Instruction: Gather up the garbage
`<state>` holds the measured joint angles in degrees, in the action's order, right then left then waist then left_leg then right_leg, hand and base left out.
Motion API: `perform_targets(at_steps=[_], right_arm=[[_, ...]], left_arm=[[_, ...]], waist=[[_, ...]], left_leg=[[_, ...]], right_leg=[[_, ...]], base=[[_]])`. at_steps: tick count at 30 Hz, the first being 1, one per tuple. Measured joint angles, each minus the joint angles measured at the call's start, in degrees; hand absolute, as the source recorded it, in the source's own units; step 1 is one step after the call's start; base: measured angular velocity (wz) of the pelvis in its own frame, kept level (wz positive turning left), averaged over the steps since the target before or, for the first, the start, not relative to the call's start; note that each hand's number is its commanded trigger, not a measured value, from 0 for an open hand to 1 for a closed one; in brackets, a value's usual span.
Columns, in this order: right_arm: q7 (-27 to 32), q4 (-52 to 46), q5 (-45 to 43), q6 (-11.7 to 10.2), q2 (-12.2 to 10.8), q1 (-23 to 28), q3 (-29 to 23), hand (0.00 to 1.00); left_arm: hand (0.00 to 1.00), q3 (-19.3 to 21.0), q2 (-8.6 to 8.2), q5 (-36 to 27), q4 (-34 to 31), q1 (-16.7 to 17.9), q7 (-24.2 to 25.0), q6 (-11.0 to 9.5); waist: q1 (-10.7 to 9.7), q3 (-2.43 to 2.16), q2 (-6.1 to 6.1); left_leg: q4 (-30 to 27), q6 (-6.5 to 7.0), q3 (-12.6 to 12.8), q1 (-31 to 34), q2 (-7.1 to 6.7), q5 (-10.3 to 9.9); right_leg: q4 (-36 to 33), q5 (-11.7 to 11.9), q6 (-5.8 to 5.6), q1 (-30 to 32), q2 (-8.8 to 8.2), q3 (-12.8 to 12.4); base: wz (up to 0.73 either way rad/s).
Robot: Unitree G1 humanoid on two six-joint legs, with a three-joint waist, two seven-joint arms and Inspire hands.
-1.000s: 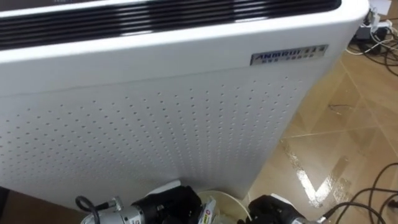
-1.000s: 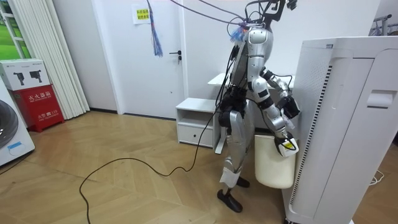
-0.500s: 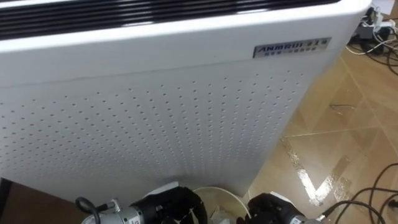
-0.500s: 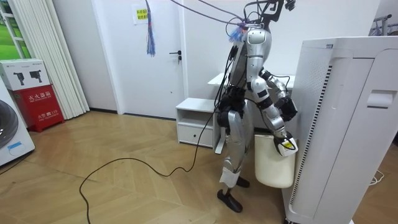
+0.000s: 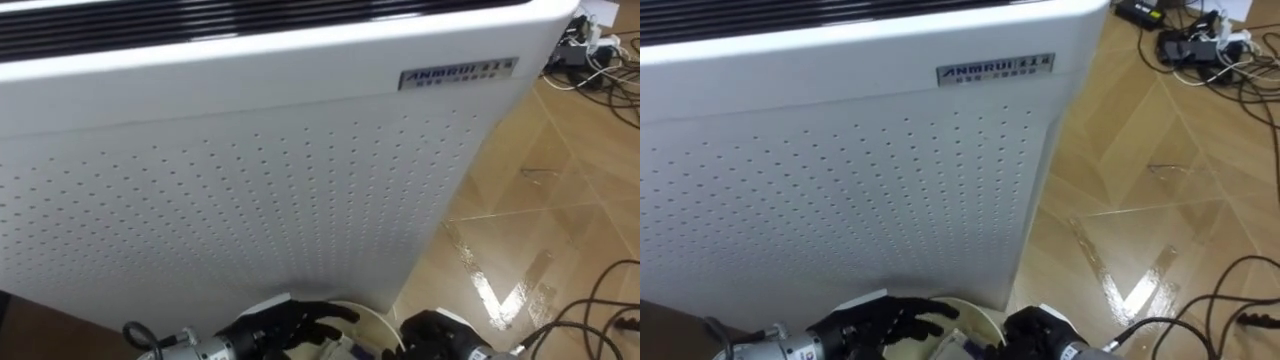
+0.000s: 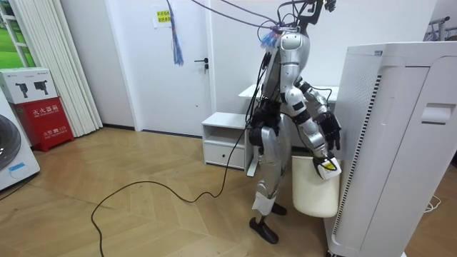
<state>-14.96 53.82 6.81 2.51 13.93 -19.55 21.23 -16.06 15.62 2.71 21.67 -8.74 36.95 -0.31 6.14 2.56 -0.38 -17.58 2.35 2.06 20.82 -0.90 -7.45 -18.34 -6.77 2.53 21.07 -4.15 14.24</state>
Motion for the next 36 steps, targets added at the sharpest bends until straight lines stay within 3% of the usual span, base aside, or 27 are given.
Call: perform_targets(at_steps=[5, 6, 8, 11, 14, 16, 21, 25, 27, 31, 33, 35, 36], right_arm=[[0.24, -0.02, -0.09, -0.51, 0.10, 2.52, 0.00, 1.00], [0.51, 0.05, -0.10, -0.73, 0.10, 3.75, -0.01, 1.00], [0.66, 0.60, -0.16, -1.24, 0.12, 5.54, -0.11, 1.00], [0.73, 1.98, -0.03, -2.08, 0.15, 9.88, -2.47, 1.00], [1.35, 3.82, 0.07, -2.34, 0.30, 13.62, -3.68, 1.00], [2.41, 4.51, 1.05, -2.54, 0.23, 15.76, -5.40, 1.00], [4.56, 8.66, 8.44, -3.75, -0.74, 21.11, -9.70, 1.00], [5.67, 8.80, 9.87, -4.24, -1.31, 23.20, -12.21, 1.00], [6.19, 12.10, 11.13, -4.49, -2.84, 23.51, -15.47, 1.00], [6.58, 13.88, 13.35, -4.54, -3.87, 25.11, -19.87, 1.00], [6.86, 14.74, 13.33, -5.14, -4.60, 25.81, -22.32, 1.00], [7.27, 15.63, 13.38, -5.62, -4.78, 25.81, -22.81, 1.00], [7.39, 15.75, 13.39, -5.64, -4.87, 25.81, -23.03, 1.00]], left_arm=[[0.00, -0.03, -0.70, -1.22, -0.08, 0.63, -0.47, 0.00], [0.00, -0.02, -0.86, -2.38, -0.07, 1.51, -0.57, -0.01], [0.00, 0.03, -1.02, -3.50, -0.04, 3.63, -1.15, -0.01], [0.00, 0.11, -1.42, -4.01, 0.55, 7.50, -2.53, -0.03], [0.00, 0.09, -2.03, -4.40, 4.60, 10.89, -5.47, -0.04], [0.00, 0.14, -1.99, -4.63, 6.55, 13.27, -6.93, -0.30], [0.00, 0.46, -2.53, -8.23, 20.42, 16.23, -12.65, -0.82], [0.00, 4.30, -4.50, -12.30, 31.28, 16.14, -16.90, -1.57], [0.00, 7.28, -5.12, -14.67, 36.40, 16.19, -19.39, -1.84], [0.00, 12.75, -6.41, -17.87, 40.91, 17.29, -21.88, -2.95], [0.00, 17.48, -7.68, -18.27, 43.33, 17.44, -22.91, -3.00], [0.00, 18.70, -8.09, -18.99, 44.30, 17.95, -23.08, -3.10], [0.00, 19.50, -8.18, -19.25, 44.71, 18.08, -23.17, -3.10]], waist=[[-0.32, -0.18, 0.09], [-0.65, -0.58, 0.03], [-1.18, -0.73, 0.02], [-1.49, -1.38, -0.20], [-1.95, -2.12, -0.53], [-2.23, -2.28, -0.60], [-3.37, -2.90, -1.27], [-3.46, -2.82, -1.44], [-4.34, -2.66, -1.70], [-4.28, -2.67, -1.41], [-4.26, -2.64, -1.12], [-4.19, -2.33, -1.38], [-4.19, -2.51, -0.92]], left_leg=[[0.69, -0.02, -0.46, -2.59, 0.07, -0.05], [1.26, -0.02, -0.46, -3.33, 0.03, -0.05], [2.14, -0.02, -0.29, -5.15, -0.02, -0.04], [3.70, -0.02, 0.27, -8.02, 0.08, -0.05], [5.09, -0.06, 0.75, -11.15, 0.05, -0.06], [6.04, -0.12, 1.01, -13.16, 0.11, -0.11], [8.28, -0.58, 1.18, -19.02, 0.24, -0.64], [8.71, -0.86, 2.17, -21.12, 0.60, -1.26], [9.09, -1.01, 2.46, -22.11, 0.73, -1.40], [9.40, -1.21, 2.93, -22.98, 1.09, -1.83], [9.94, -1.31, 3.42, -24.02, 1.17, -1.90], [9.98, -1.37, 3.55, -24.74, 1.29, -2.33], [9.98, -1.39, 3.57, -25.20, 1.39, -2.63]], right_leg=[[1.69, 0.08, -0.08, -2.99, 0.36, 0.10], [1.73, 0.11, -0.13, -3.64, 0.40, 0.16], [2.22, 0.04, -0.25, -5.13, 0.42, 0.01], [3.65, 0.14, -0.39, -7.82, 0.72, -0.17], [3.99, -0.29, -0.63, -10.24, 0.81, -0.75], [4.84, -0.37, -0.68, -11.94, 1.05, -1.06], [7.74, -0.44, -0.81, -17.43, 2.15, -1.69], [7.81, -0.62, -0.72, -18.78, 2.62, -3.13], [8.34, -0.71, -0.62, -19.80, 2.88, -3.26], [8.74, -0.70, -0.59, -20.30, 3.41, -4.46], [8.77, -0.72, -0.54, -20.80, 3.63, -5.11], [8.83, -0.79, -0.52, -21.26, 3.93, -6.04], [8.80, -0.84, -0.48, -21.46, 4.19, -6.57]], base=[[0.02], [0.06], [-0.04], [-0.07], [-0.08], [-0.09], [-0.05], [-0.19], [-0.02], [-0.14], [-0.18], [-0.23], [-0.23]])
